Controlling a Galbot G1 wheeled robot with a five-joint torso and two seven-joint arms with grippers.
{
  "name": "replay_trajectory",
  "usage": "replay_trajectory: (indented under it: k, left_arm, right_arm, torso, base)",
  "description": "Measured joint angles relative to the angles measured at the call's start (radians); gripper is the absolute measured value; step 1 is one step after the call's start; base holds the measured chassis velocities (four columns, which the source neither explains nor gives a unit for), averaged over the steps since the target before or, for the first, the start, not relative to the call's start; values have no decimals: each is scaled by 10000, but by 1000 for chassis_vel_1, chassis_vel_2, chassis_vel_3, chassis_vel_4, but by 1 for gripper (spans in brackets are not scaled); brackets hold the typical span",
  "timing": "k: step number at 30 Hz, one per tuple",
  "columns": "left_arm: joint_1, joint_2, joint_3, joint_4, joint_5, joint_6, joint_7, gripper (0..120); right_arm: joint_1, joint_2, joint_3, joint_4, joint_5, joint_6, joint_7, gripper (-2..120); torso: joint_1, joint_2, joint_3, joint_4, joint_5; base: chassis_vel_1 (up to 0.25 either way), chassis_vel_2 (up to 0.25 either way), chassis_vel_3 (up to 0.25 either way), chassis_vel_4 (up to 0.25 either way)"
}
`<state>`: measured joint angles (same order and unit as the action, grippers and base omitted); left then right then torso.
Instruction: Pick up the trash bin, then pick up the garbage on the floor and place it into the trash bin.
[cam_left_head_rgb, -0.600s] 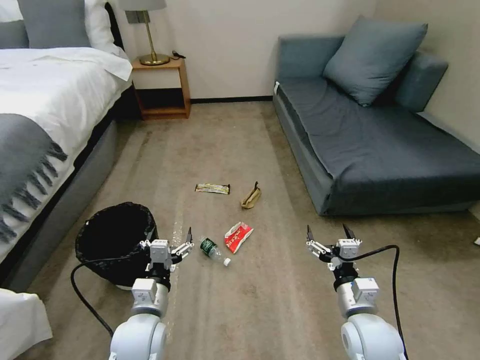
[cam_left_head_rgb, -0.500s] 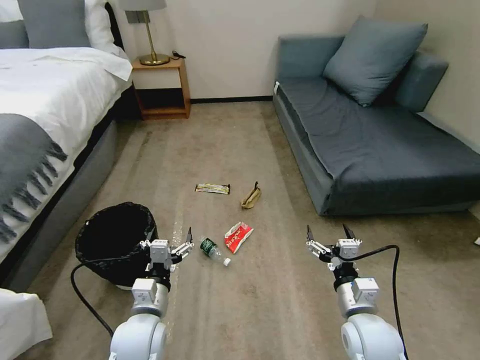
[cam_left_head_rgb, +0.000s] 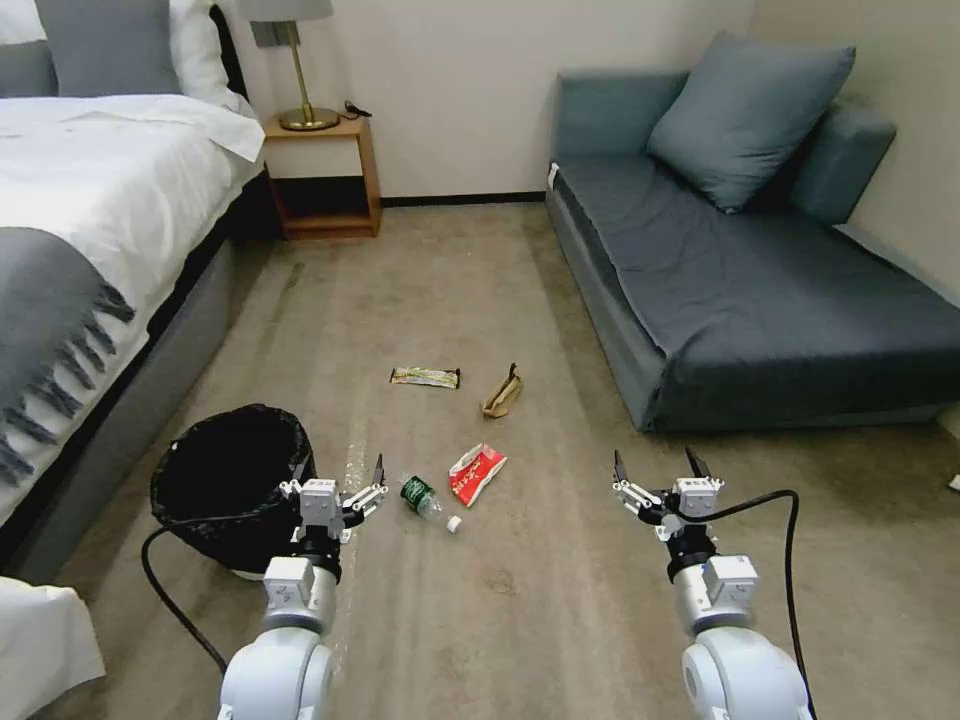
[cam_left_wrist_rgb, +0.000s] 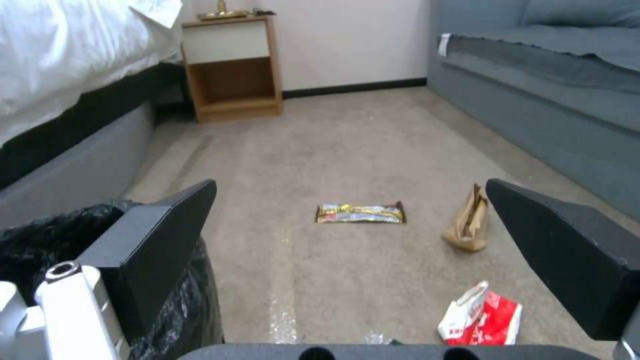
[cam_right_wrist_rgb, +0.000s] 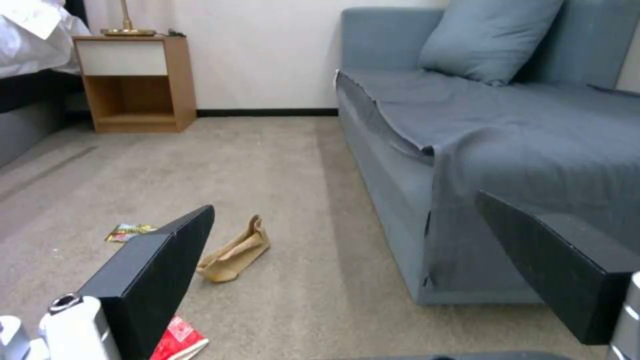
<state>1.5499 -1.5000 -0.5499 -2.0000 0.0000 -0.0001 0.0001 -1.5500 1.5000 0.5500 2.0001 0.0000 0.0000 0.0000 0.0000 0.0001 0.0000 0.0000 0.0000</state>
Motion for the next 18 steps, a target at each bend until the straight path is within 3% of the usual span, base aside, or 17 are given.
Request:
replay_trajectory:
  k: [12, 13, 15, 16, 18]
  left_arm:
    - [4, 93, -118, -89, -85, -61, -91, 100]
    - [29, 183, -201, -175, -216, -128, -177, 100]
    - [99, 651, -807, -650, -711, -500, -683, 100]
    - [186, 1278, -1605, -1291, -1376, -1012, -1376, 100]
    - [226, 1488, -1853, -1509, -1600, -1199, -1618, 100]
  right_arm:
    - [-51, 24, -40, 32, -32, 72, 10, 100]
    - [-111, 53, -84, 75, -102, 179, 38, 100]
    - [-419, 220, -327, 267, -368, 603, 119, 100]
    - [-625, 269, -363, 273, -319, 523, 103, 100]
    - [-646, 257, -325, 263, -313, 527, 113, 100]
  torso:
    - [0, -1, 0, 0, 3]
    - [0, -1, 0, 1, -12]
    - [1, -1, 0, -2, -6]
    - [0, -1, 0, 2, 8]
    - [1, 0, 0, 3, 8]
  base:
    - [0, 0, 0, 0]
    - [0, 0, 0, 0]
    - [0, 0, 0, 0]
    - [0, 0, 0, 0]
    - [0, 0, 0, 0]
